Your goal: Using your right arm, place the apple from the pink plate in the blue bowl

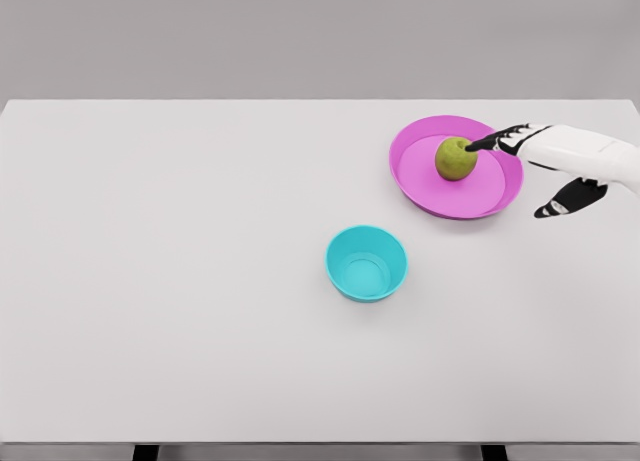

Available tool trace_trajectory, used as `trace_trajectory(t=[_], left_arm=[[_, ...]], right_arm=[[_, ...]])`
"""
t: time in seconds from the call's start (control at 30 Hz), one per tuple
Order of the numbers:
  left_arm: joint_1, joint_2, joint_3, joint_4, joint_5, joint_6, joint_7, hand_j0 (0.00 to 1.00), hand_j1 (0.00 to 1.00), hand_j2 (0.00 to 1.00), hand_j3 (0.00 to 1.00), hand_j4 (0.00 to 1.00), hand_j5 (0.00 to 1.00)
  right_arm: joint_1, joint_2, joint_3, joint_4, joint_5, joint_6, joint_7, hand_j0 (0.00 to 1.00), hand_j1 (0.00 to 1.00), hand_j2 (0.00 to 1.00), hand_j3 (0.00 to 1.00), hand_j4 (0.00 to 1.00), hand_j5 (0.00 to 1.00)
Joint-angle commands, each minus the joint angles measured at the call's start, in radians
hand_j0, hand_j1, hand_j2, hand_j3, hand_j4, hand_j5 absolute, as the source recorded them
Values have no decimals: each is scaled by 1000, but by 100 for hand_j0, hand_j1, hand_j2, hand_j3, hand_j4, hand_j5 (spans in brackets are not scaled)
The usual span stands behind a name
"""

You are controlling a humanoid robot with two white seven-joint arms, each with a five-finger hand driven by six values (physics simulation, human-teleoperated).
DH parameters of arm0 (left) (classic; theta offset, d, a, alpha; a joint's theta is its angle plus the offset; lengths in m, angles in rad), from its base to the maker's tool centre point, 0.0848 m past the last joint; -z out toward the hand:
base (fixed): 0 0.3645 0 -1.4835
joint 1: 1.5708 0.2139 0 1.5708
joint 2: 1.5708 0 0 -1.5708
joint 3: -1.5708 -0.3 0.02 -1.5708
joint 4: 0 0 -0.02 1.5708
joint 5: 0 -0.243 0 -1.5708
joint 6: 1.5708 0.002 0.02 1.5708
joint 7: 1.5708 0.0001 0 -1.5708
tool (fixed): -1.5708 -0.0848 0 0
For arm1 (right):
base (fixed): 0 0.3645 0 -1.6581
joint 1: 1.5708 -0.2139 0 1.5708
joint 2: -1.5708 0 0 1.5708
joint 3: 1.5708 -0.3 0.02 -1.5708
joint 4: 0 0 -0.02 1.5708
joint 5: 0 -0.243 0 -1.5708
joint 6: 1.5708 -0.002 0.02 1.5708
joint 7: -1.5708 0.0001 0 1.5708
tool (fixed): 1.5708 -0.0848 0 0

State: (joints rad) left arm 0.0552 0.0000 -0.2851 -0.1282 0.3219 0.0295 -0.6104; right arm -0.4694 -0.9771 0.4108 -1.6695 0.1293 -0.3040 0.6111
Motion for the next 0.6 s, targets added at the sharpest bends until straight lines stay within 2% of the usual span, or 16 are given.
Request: trace_trajectory(t=[0.0,0.03,0.1,0.2,0.27,0.37,0.43,0.5,0.57], left_arm=[[0,0,0,1,2,1,0,100,100,100,100,100,100],[0,0,0,1,2,0,0,100,100,100,100,100,100],[0,0,0,-1,2,0,0,100,100,100,100,100,100],[0,0,0,-1,2,1,0,100,100,100,100,100,100],[0,0,0,1,2,1,0,100,100,100,100,100,100],[0,0,0,-1,0,1,0,100,100,100,100,100,100],[0,0,0,1,2,1,0,100,100,100,100,100,100],[0,0,0,1,0,0,0,100,100,100,100,100,100],[0,0,0,1,2,0,0,100,100,100,100,100,100]], right_arm=[[-2,6,3,14,1,5,0,100,100,100,100,100,100],[-29,41,5,54,12,17,0,100,100,100,100,100,100],[-162,136,98,217,93,16,0,100,100,100,100,100,100],[-236,264,126,390,148,-43,0,100,100,100,100,100,100],[-259,311,144,507,150,-102,0,100,100,100,100,100,100],[-302,319,197,569,141,-129,0,100,100,100,100,100,100],[-371,325,267,625,139,-141,0,100,100,100,100,100,100],[-388,371,275,671,144,-144,0,100,100,100,100,100,100],[-390,383,295,703,145,-155,0,100,100,100,100,100,100]])
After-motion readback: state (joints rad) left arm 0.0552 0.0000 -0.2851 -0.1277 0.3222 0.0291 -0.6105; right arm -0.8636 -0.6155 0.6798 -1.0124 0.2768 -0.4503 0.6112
